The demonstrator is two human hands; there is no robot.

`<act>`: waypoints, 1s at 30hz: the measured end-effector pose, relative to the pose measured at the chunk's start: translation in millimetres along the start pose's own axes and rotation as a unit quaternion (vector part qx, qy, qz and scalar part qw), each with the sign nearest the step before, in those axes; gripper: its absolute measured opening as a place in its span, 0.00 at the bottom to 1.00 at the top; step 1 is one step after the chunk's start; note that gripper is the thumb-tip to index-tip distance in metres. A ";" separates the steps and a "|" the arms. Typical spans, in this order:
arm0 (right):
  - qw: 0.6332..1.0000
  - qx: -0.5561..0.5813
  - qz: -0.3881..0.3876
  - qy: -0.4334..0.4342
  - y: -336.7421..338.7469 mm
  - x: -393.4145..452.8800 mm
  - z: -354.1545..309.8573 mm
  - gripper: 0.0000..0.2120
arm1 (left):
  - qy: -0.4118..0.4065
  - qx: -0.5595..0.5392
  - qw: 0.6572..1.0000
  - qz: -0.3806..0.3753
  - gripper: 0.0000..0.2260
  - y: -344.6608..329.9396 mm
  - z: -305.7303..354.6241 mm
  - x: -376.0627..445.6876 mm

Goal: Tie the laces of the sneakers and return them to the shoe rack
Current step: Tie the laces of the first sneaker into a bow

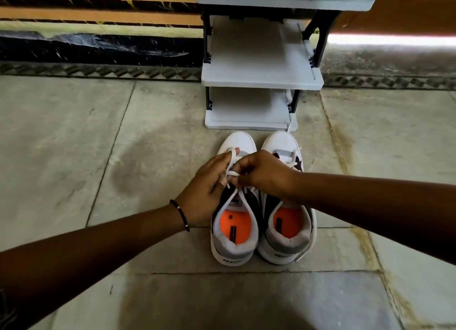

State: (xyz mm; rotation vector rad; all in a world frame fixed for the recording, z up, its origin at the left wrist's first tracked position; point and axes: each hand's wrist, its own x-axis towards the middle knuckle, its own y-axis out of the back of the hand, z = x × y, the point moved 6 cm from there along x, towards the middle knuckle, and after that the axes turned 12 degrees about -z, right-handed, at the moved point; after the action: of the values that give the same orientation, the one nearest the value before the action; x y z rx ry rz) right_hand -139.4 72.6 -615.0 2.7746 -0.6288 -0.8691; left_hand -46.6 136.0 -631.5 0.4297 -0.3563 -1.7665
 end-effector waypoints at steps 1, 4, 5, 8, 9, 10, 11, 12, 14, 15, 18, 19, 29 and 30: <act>0.999 0.053 -0.006 0.005 -1.5 -1.1 0.0 0.02 | -0.007 0.028 1.000 0.000 0.21 4.8 4.9 2.5; 0.994 0.106 -0.011 -0.003 0.8 -2.8 0.8 0.06 | -0.003 0.166 0.986 0.000 0.15 21.3 18.6 9.8; 0.994 0.113 -0.014 -0.003 2.5 -3.3 -0.6 0.07 | -0.001 0.209 0.978 -0.006 0.13 26.1 23.1 11.3; 0.991 0.130 -0.027 -0.005 6.6 -4.0 -4.2 0.16 | 0.006 0.242 0.970 -0.021 0.05 37.3 34.7 15.5; 0.989 0.141 -0.033 -0.009 7.2 -4.6 -4.3 0.17 | 0.021 0.206 0.978 -0.031 0.04 38.7 35.9 15.8; 0.987 0.155 -0.039 -0.014 7.3 -5.3 -4.7 0.15 | 0.044 0.129 0.989 -0.050 0.04 38.2 35.4 15.8; 0.984 0.171 -0.041 -0.019 8.1 -6.2 -4.9 0.12 | 0.074 0.024 0.994 -0.080 0.05 35.0 33.6 14.7; 0.982 0.186 -0.038 -0.024 10.3 -6.8 -4.9 0.10 | 0.105 -0.069 0.986 -0.112 0.06 29.8 31.1 12.5; 0.980 0.193 -0.020 -0.029 17.5 -9.7 -7.3 0.07 | 0.134 -0.149 0.966 -0.162 0.09 19.2 26.3 7.4; 0.982 0.189 -0.015 -0.027 21.1 -11.2 -9.5 0.07 | 0.132 -0.146 0.964 -0.178 0.09 15.1 24.2 5.3; 0.986 0.165 -0.012 -0.010 30.3 -14.1 -18.3 0.06 | 0.129 -0.144 0.966 -0.174 0.05 11.0 18.1 2.0; 0.988 0.156 -0.012 -0.005 32.4 -15.4 -20.5 0.06 | 0.130 -0.136 0.970 -0.155 0.05 13.1 16.3 2.3; 0.995 0.087 -0.027 0.029 32.4 -22.8 -26.0 0.04 | 0.106 0.012 0.994 0.014 0.13 30.4 19.6 13.0; 0.995 0.087 -0.030 0.032 31.2 -23.4 -26.2 0.05 | 0.121 -0.023 0.992 0.025 0.12 29.3 20.1 12.8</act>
State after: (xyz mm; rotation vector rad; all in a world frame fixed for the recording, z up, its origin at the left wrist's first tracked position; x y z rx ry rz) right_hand -152.4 55.8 -573.0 2.9781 -0.6419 -0.7669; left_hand -33.5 117.0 -601.6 0.5904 -0.1524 -1.6484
